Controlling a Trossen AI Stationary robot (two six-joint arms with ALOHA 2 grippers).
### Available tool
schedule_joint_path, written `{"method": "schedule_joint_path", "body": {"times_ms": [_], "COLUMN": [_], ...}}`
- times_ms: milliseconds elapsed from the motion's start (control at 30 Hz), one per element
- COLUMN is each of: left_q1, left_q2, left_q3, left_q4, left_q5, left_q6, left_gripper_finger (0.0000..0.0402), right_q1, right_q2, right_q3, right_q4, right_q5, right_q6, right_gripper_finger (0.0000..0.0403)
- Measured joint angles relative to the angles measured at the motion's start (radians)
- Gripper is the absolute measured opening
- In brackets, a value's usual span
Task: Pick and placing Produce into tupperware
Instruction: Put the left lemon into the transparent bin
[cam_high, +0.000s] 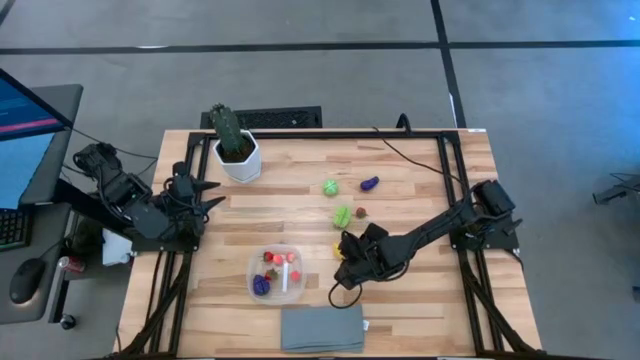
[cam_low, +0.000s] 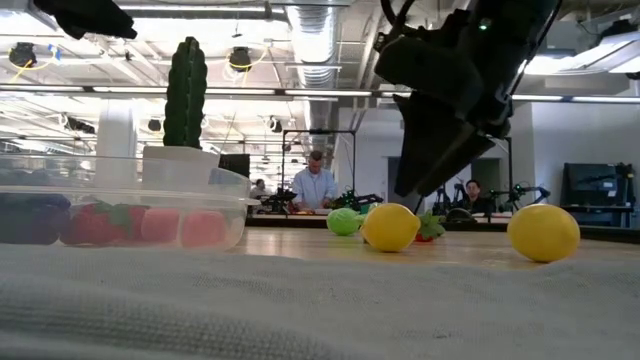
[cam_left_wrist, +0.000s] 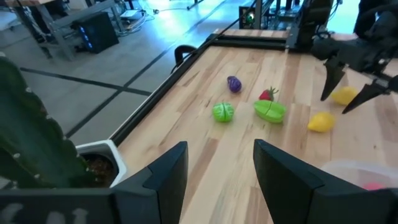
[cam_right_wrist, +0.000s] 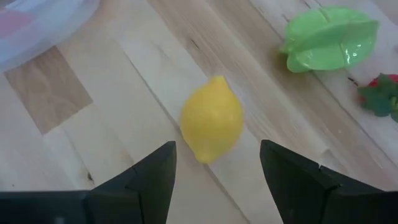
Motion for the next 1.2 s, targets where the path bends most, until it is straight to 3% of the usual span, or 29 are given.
{"method": "schedule_joint_path", "body": {"times_ms": [333,767,1200], "left_q1": [0.0,0.0,0.0], "left_q2": [0.0,0.0,0.0], "left_q3": [0.0,0.0,0.0], "left_q4": [-0.025,-0.033,-0.034], "left_q5": [0.0,0.0,-0.006], "left_q6": [-0.012,-0.012,-0.019], "left_gripper_finger": [0.0174,0.0174,0.0174], "right_q1": [-0.046,-0.144,-0.17], "right_q2": [0.0,0.0,0.0], "right_q3": [0.0,0.001,-0.033], "right_q4": [0.029,0.109,0.17], "right_q5": [-0.015,-0.19,-0.267], "right_q6": [0.0,-0.124,-0.157], "right_gripper_finger": [0.0256,0.0256,0.0256]}}
